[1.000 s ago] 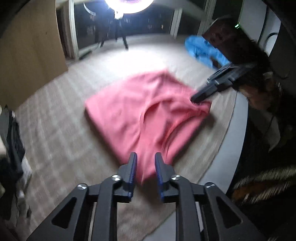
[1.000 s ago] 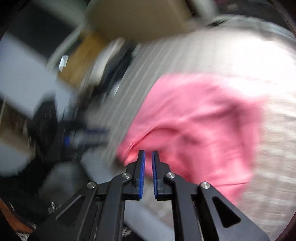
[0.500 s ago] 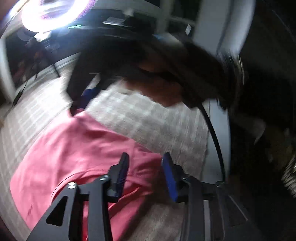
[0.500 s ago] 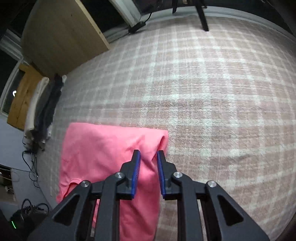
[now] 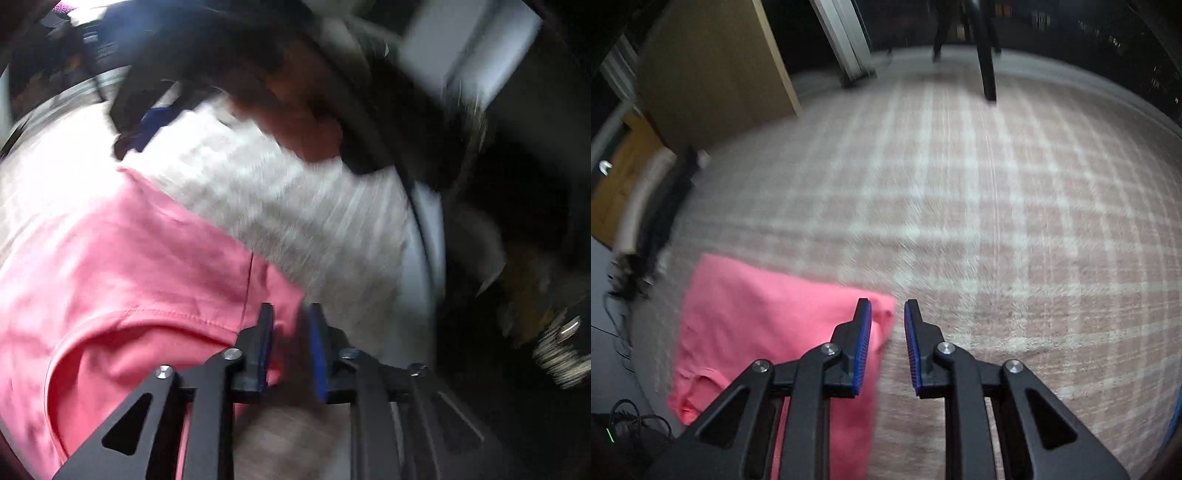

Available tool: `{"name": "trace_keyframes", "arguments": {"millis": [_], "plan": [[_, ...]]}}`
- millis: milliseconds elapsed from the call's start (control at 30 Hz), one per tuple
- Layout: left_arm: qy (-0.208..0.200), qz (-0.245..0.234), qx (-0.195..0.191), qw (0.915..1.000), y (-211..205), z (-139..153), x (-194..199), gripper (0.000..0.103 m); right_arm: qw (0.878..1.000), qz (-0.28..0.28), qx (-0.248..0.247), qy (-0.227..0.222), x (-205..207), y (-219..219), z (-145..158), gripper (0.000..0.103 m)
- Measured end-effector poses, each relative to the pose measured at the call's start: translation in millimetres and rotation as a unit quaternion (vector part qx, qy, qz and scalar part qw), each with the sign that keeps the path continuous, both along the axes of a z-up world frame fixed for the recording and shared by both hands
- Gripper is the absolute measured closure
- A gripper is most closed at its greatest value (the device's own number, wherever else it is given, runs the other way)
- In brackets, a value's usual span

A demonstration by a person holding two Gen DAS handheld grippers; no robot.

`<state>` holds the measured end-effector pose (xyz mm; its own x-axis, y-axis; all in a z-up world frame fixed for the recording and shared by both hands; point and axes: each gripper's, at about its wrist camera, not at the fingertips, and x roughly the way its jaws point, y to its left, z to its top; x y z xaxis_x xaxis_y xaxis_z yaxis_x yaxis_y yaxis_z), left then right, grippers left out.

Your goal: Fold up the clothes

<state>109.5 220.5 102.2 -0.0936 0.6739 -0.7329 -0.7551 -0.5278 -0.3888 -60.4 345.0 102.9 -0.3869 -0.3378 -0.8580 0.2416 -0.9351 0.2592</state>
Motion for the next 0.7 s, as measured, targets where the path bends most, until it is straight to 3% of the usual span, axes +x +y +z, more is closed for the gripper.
{"name": "trace_keyframes", "arguments": {"millis": [67,133,200,267,433,467,533,600,667,700], "plan": [[0.024,0.047,0.019,0.9984,-30.1,23.9,6.4,0.070,0.999,0.013,-0.021,0.028,11.0,-5.9,9.9,0.085],[0.052,0.116,0.013,0.9917,-69.1,37.5,7.2,0.065,0.998,0.027,-0.026,0.048,20.4,-18.1,10.7,0.085],[0.059,0.180,-0.007,0.9818,-102.5,35.1,4.4,0.064,0.997,0.042,-0.037,0.048,23.9,-32.0,3.8,0.084],[0.037,0.247,-0.029,0.9680,-137.2,15.0,-7.8,0.065,0.998,0.051,-0.034,0.033,30.4,-35.9,-0.4,0.084],[-0.020,0.259,-0.071,0.9630,-148.8,-38.4,-18.2,0.066,0.998,0.055,-0.014,-0.002,25.3,-43.5,-28.8,0.083],[-0.007,0.261,-0.069,0.9628,-149.1,-35.9,-14.4,0.066,0.998,0.054,-0.018,-0.005,26.3,-40.4,-27.3,0.083],[0.002,0.277,-0.049,0.9595,-157.3,-23.4,-6.3,0.066,0.999,0.042,-0.030,-0.003,33.3,-27.2,-14.6,0.076],[0.020,0.302,-0.026,0.9528,-170.8,-9.3,1.8,0.060,0.999,0.023,-0.044,0.017,47.1,-8.2,-0.5,0.048],[0.035,0.334,-0.025,0.9416,-188.7,-2.6,0.5,0.057,0.997,0.003,-0.068,0.027,59.9,9.0,4.2,0.037],[0.038,0.352,-0.027,0.9349,-194.9,-2.3,-8.0,0.057,0.996,-0.005,-0.081,0.031,67.7,14.9,2.3,0.037]]}}
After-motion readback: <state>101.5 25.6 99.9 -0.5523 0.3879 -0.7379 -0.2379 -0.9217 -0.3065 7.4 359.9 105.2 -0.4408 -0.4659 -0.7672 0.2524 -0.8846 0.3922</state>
